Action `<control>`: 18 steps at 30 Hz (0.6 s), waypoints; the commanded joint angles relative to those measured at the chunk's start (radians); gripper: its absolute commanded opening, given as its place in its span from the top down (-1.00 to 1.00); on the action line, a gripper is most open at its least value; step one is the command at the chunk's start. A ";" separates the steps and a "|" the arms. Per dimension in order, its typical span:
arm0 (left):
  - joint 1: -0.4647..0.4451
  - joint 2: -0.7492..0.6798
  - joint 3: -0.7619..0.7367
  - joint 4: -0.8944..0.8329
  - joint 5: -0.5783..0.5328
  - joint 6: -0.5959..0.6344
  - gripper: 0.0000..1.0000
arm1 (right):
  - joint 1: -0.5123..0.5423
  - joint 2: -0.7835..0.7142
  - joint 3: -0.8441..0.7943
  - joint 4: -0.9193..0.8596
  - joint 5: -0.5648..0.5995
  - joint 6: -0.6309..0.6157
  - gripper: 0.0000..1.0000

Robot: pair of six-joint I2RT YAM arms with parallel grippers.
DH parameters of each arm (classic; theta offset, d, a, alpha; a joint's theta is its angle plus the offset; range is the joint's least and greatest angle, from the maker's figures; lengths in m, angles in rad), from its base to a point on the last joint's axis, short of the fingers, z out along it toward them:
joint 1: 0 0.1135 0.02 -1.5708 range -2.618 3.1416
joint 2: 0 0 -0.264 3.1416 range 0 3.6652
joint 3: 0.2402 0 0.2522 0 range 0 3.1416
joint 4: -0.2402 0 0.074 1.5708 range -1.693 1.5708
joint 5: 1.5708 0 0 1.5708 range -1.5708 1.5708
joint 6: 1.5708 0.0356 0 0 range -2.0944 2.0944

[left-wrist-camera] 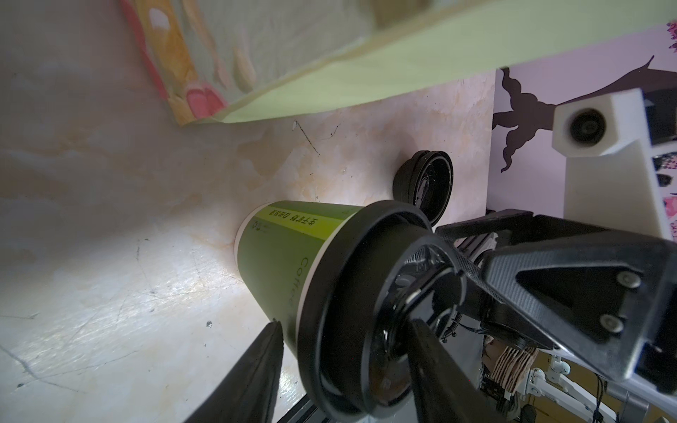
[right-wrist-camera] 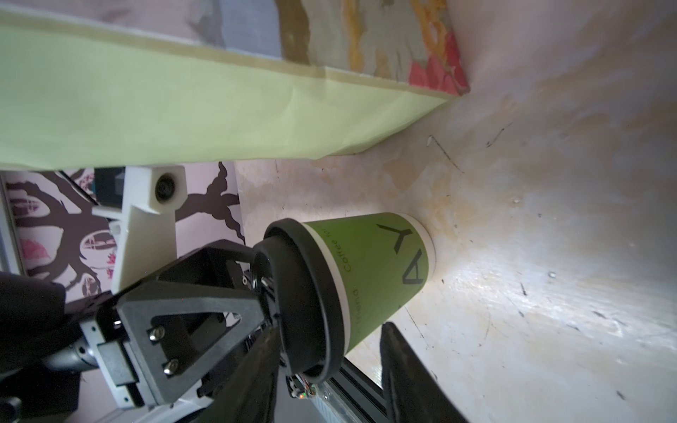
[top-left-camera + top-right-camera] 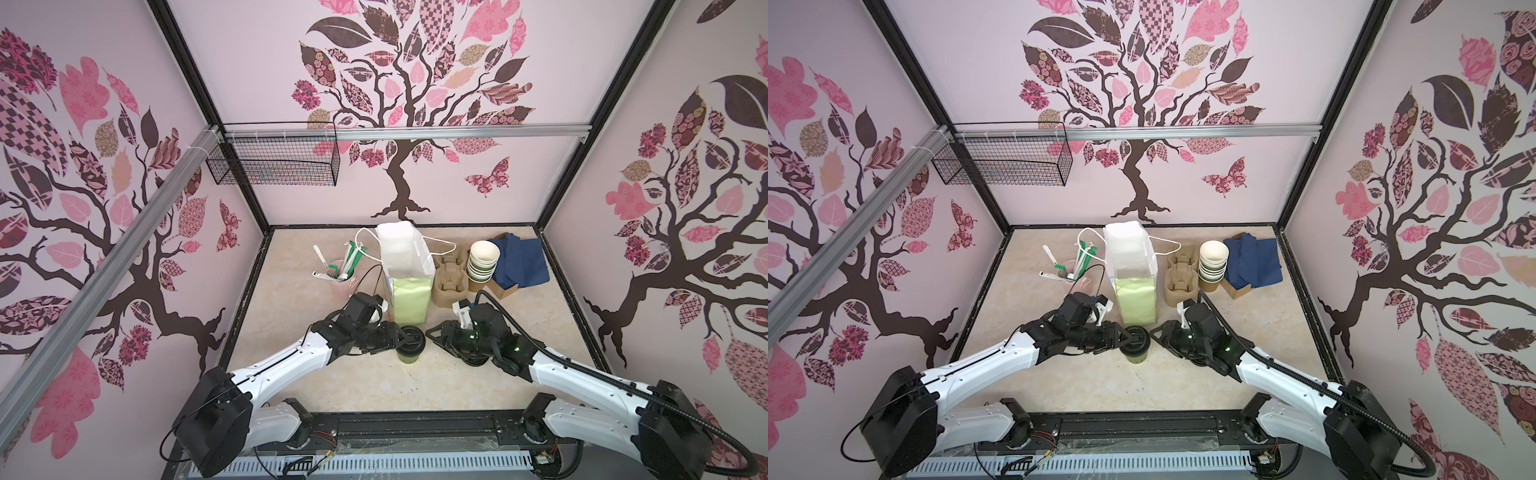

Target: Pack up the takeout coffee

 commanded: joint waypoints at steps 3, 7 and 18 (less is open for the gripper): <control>0.004 0.033 0.018 -0.087 -0.011 0.019 -0.13 | 0.001 -0.025 0.032 -0.152 -0.100 -0.213 0.13; 0.004 0.033 0.012 -0.085 -0.010 0.018 -0.11 | 0.003 -0.025 0.073 -0.306 -0.097 -0.362 0.15; 0.005 0.019 0.011 -0.094 -0.017 0.018 -0.12 | 0.003 0.019 0.046 -0.087 -0.201 -0.258 0.19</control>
